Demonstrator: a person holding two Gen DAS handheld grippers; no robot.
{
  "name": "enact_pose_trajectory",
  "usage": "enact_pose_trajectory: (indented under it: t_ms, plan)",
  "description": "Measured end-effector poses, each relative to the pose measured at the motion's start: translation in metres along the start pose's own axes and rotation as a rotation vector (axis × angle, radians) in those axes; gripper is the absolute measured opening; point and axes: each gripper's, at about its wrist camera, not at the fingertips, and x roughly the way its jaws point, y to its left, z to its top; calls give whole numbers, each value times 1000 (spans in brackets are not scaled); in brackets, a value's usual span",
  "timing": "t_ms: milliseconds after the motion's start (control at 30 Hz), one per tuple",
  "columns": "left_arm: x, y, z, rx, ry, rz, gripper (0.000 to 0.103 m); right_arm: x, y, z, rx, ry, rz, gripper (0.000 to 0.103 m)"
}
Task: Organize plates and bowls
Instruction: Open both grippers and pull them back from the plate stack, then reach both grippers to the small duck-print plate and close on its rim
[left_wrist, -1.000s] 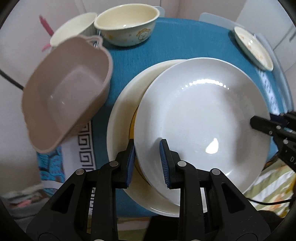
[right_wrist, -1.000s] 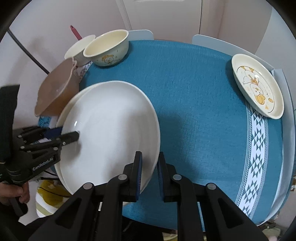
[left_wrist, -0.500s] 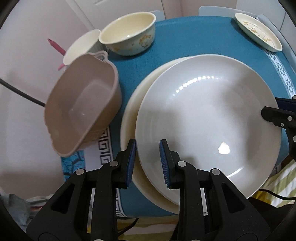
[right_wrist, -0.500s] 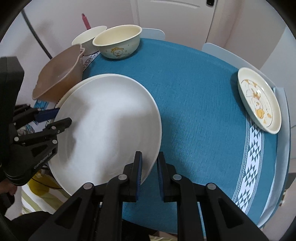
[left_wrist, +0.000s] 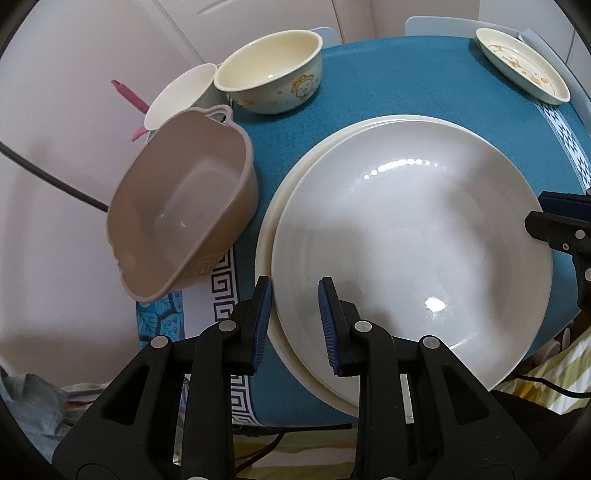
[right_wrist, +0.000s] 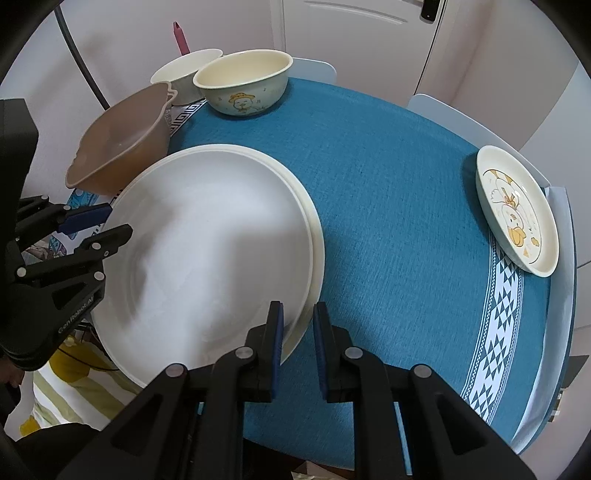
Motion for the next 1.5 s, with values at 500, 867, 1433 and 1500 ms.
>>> enact_pose_trajectory:
  t_ms: [500,867,1433,1500]
  plan:
    - [-14,-5,-3,12,-26,-17,24,-3,1,-1,20,-8,10,15]
    - [-56,1,11,17,-113,-96,24,-27,-10,-3,85,-70,35,15]
    - [-114,-68,154,136,-359,-451,103,-117,-142,-40,501,-256,-80,99]
    - [-106,-79,176,123,-314,-507,103,-119,-167,-38,532,-232,-106,100]
